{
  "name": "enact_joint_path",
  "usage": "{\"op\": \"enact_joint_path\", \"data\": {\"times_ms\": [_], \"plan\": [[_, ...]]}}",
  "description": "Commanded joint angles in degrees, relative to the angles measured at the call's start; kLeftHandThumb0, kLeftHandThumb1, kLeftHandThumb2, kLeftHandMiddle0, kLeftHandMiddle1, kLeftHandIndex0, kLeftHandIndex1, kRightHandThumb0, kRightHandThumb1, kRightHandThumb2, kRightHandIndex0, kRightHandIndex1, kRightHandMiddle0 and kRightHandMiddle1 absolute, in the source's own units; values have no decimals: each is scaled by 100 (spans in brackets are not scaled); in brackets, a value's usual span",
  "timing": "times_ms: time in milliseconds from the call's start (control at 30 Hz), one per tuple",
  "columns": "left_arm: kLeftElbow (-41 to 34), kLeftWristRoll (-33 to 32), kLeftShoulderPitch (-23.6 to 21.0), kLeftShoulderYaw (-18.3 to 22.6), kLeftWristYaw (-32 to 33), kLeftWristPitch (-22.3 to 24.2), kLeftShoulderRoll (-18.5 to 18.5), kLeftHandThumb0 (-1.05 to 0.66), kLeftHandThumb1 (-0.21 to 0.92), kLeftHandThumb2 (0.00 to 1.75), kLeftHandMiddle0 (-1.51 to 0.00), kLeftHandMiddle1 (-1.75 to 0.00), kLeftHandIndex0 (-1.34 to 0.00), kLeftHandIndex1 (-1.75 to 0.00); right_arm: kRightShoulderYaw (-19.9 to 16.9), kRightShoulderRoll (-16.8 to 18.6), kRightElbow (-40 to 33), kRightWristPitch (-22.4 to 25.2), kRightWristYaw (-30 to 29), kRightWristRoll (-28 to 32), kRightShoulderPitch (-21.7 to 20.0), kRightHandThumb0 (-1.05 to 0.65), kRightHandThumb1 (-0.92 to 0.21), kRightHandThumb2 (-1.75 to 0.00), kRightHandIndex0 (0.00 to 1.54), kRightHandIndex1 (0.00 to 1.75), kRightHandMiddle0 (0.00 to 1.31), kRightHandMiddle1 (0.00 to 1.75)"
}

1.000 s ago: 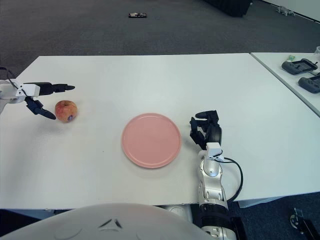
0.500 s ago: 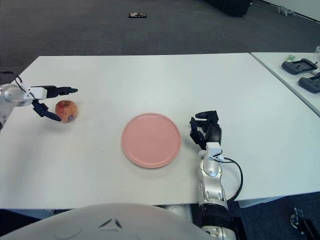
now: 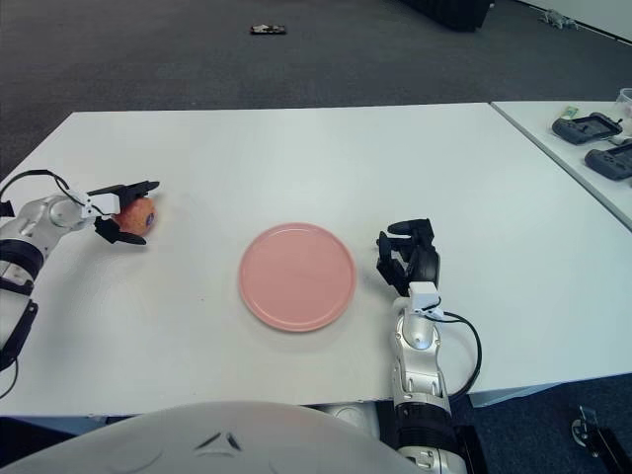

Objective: Put the apple into the plate.

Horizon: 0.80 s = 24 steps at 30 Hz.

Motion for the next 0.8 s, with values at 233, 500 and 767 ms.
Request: {"op": "enact_joint_path", "data": {"times_ms": [233,500,767], "plan": [[333,191,-14,-188,292,-49,-326,-101,54,48,0,0,0,0,-22,12,-22,-66,-11,52,13,-34,-92,-53,51,118,19,175],[487,268,-1,-308,405,59,-439,-100,56,48,0,0,0,0,-49,-9,-68,12,-30,26,65,-34,-92,-53,50,117,19,175],[531,445,12,-519,567,104,-475,-98,57,47,0,0,0,0,-71,5,-86,-22,-24,70,74,-34,-92,-53,51,117,19,175]]}}
